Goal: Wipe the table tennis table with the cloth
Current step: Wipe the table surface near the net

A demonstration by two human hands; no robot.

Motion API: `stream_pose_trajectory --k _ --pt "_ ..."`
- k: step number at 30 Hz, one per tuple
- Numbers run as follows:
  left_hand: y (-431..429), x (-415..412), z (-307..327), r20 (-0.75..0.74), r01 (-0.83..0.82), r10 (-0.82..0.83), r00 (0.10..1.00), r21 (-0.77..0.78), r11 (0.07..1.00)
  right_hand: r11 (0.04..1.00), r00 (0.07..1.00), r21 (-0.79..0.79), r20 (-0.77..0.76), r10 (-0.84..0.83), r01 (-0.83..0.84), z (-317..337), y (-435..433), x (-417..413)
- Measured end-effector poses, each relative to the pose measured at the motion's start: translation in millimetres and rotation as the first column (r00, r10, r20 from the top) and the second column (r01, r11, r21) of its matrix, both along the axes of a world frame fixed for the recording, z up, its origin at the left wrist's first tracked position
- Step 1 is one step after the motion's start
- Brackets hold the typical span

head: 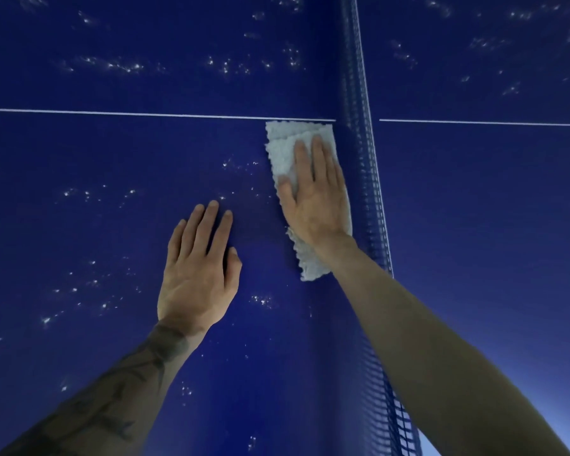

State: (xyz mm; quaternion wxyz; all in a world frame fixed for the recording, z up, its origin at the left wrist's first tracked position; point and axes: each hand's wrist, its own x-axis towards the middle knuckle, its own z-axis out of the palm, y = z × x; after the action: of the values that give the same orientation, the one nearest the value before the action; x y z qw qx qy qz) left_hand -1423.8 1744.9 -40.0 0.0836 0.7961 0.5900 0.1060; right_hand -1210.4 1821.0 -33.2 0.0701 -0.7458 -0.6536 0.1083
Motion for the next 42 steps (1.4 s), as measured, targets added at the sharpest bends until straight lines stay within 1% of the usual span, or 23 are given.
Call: stream_pose_trajectory --k 4,6,7,10,11,12,15,17,18,20,22,24,25,26,28,29,30,31,34,36,38,40,42 --pt "0.4 -1.4 -1.6 -0.005 -0.007 0.007 1.000 -0.012 1.000 0.984 0.981 -0.045 -0.089 -0.173 0.170 1.0 19.6 22.7" --pt "1.1 -1.4 -3.0 -0.005 -0.003 0.003 1.000 -0.007 1.000 0.973 0.972 -0.051 -0.049 -0.228 0.226 3.1 46.6 19.9" --pt "1.1 -1.3 -3.3 -0.004 -0.003 0.003 1.000 -0.003 1.000 0.979 0.980 -0.042 -0.018 -0.199 0.198 4.1 55.2 13.2" --pt "0.7 -0.4 -3.9 0.007 -0.002 0.002 1.000 0.005 1.000 1.000 1.000 -0.021 0.004 0.021 -0.021 4.4 47.4 -2.7" --pt "0.6 -0.7 -3.9 0.006 -0.003 0.003 1.000 0.002 1.000 0.997 0.998 -0.018 0.006 0.069 -0.069 2.6 37.4 -1.0" --pt "1.0 -1.4 -4.2 0.004 -0.005 0.005 1.000 -0.001 1.000 0.997 0.998 -0.018 0.000 0.069 -0.069 0.9 28.5 4.5" --pt "0.6 -3.1 -5.9 -0.004 -0.004 0.004 1.000 0.002 1.000 0.990 0.987 -0.056 -0.086 -0.136 0.132 0.6 32.5 25.6" --pt "0.9 -3.3 -6.7 -0.001 -0.003 0.003 1.000 0.008 1.000 0.973 0.975 -0.070 -0.022 -0.220 0.218 1.3 53.1 26.4" --pt "1.1 -2.8 -7.1 0.000 0.000 0.000 1.000 0.008 1.000 0.977 0.979 -0.065 0.005 -0.204 0.203 2.2 61.2 21.0" --pt "1.5 -1.7 -7.3 0.000 0.000 0.000 1.000 0.010 1.000 0.996 0.997 -0.044 0.019 -0.071 0.072 5.0 64.1 4.8" --pt "1.4 -0.8 -7.0 0.005 0.000 0.000 1.000 0.003 1.000 0.994 0.994 -0.034 0.008 0.107 -0.106 3.8 43.4 -3.7" --pt "1.5 -1.5 -5.7 0.006 -0.003 0.003 1.000 -0.008 1.000 0.983 0.983 -0.040 0.008 0.181 -0.181 -0.1 15.1 2.7" --pt "1.4 -2.0 -5.2 0.004 -0.006 0.006 1.000 -0.013 1.000 0.987 0.988 -0.048 0.015 0.155 -0.154 -1.7 6.4 9.9" --pt "1.3 -2.6 -4.7 0.000 -0.006 0.006 1.000 -0.015 1.000 0.995 0.996 -0.058 0.013 0.087 -0.086 -2.0 3.7 16.8" --pt "0.6 -2.2 -3.6 0.000 -0.003 0.003 1.000 -0.012 1.000 0.993 0.996 -0.078 -0.005 -0.092 0.092 0.0 13.3 23.8" --pt "0.7 -1.9 -3.4 0.001 -0.003 0.003 1.000 -0.008 1.000 0.987 0.990 -0.074 0.010 -0.144 0.144 0.5 21.1 21.0" --pt "1.0 -1.3 -3.1 0.003 -0.002 0.002 1.000 -0.006 1.000 0.986 0.988 -0.064 0.034 -0.150 0.152 1.4 27.0 13.9" --pt "1.2 -0.9 -2.8 0.005 -0.002 0.002 1.000 -0.008 1.000 0.993 0.993 -0.047 0.058 -0.107 0.110 2.8 29.7 3.0" --pt "1.1 -0.5 -2.3 0.003 -0.004 0.004 1.000 -0.009 1.000 0.984 0.981 -0.006 0.082 0.175 -0.175 1.1 10.4 -31.4" --pt "1.1 -1.1 -1.3 -0.005 0.003 -0.003 1.000 -0.009 1.000 0.965 0.961 -0.027 0.080 0.264 -0.263 -0.6 -14.2 -31.0" --pt "1.1 -1.9 -0.9 -0.004 -0.006 0.006 1.000 -0.010 1.000 0.976 0.974 -0.062 0.066 0.215 -0.211 -2.0 -28.9 -11.8" --pt "0.9 -1.4 -1.5 -0.008 -0.010 0.010 1.000 -0.012 1.000 0.994 0.997 -0.093 0.046 0.067 -0.062 -1.1 -25.3 9.9" --pt "0.9 -1.8 -2.2 -0.014 -0.008 0.008 1.000 -0.013 1.000 0.990 0.994 -0.106 0.070 -0.081 0.088 0.8 -7.5 15.5"
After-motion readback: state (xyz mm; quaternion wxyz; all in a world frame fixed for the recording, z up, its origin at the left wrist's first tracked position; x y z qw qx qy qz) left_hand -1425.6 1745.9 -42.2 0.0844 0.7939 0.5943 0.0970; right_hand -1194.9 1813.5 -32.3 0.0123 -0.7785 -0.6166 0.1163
